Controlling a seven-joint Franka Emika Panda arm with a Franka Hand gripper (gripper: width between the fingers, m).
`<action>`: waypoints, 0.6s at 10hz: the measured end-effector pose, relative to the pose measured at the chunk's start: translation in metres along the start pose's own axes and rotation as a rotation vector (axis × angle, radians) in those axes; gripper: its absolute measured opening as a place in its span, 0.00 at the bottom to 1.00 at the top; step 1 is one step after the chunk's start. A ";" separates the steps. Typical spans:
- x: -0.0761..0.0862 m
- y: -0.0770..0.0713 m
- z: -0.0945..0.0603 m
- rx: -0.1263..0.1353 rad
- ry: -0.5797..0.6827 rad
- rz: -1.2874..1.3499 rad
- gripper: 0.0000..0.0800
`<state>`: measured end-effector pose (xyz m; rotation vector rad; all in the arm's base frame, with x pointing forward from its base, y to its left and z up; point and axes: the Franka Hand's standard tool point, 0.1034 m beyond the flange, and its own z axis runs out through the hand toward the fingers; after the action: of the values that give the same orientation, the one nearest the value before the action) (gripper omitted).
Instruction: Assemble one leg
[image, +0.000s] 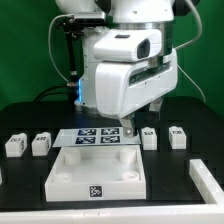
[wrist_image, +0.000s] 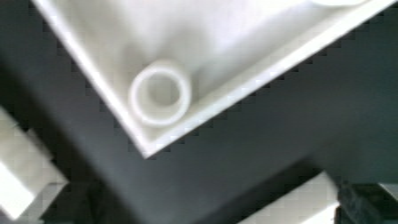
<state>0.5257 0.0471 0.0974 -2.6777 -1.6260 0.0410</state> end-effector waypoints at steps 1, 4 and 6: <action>-0.016 -0.013 0.009 -0.013 0.010 -0.124 0.81; -0.077 -0.037 0.040 0.002 0.010 -0.479 0.81; -0.100 -0.039 0.062 0.039 0.010 -0.580 0.81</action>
Offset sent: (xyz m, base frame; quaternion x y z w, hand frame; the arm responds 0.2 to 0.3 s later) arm -0.0543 -0.0450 -0.0317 -0.0096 0.0456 -0.2258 0.9731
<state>0.4435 -0.0237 0.0381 -2.0706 -2.2905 0.0522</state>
